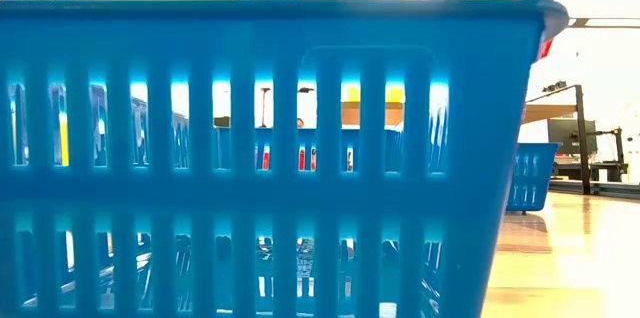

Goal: Stack baskets on shelf by color
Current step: Put the middle right red bin on the shelf

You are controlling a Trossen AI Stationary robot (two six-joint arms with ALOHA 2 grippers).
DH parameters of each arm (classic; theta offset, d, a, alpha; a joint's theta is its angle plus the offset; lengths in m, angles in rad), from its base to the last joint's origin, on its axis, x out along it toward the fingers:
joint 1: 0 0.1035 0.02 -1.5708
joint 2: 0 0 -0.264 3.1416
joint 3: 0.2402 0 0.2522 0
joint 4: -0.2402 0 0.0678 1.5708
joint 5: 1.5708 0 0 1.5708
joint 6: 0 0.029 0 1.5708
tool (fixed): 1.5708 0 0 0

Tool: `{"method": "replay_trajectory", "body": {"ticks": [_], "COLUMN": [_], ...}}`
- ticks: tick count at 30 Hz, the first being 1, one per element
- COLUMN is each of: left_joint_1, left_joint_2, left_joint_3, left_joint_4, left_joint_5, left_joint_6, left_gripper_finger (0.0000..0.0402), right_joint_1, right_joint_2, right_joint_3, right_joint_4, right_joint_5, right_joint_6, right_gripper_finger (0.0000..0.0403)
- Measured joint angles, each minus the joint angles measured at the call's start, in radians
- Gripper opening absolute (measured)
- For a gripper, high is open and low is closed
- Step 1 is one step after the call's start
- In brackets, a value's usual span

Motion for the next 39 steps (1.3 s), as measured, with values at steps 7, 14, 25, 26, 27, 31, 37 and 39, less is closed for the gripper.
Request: {"method": "replay_trajectory", "body": {"ticks": [7,14,25,26,27,31,37,39], "left_joint_1": [0.0,0.0,0.0,0.0,0.0,0.0,0.0,0.0], "left_joint_2": [0.0,0.0,0.0,0.0,0.0,0.0,0.0,0.0], "left_joint_3": [0.0,0.0,0.0,0.0,0.0,0.0,0.0,0.0], "left_joint_4": [0.0,0.0,0.0,0.0,0.0,0.0,0.0,0.0], "left_joint_5": [-0.001,-0.001,-0.001,-0.001,-0.001,-0.001,-0.001,-0.001], "left_joint_6": [0.0,0.0,0.0,0.0,0.0,0.0,0.0,0.0], "left_gripper_finger": [0.0019,0.0019,0.0019,0.0019,0.0019,0.0019,0.0019,0.0019], "right_joint_1": [-0.121,-0.207,-0.339,-0.352,-0.365,-0.41,-0.446,-0.447], "right_joint_2": [0.049,0.107,0.153,0.158,0.162,0.186,0.222,0.229], "right_joint_3": [0.0,0.0,0.0,0.0,0.0,0.0,0.0,0.0], "right_joint_4": [-0.001,0.0,0.0,0.0,0.0,0.0,0.0,0.0], "right_joint_5": [-0.068,-0.161,-0.222,-0.226,-0.233,-0.274,-0.279,-0.296], "right_joint_6": [-0.083,-0.15,-0.289,-0.298,-0.307,-0.319,-0.347,-0.361], "right_gripper_finger": [0.0,0.0,0.0,0.0,0.0,0.0,0.0001,0.0005]}}
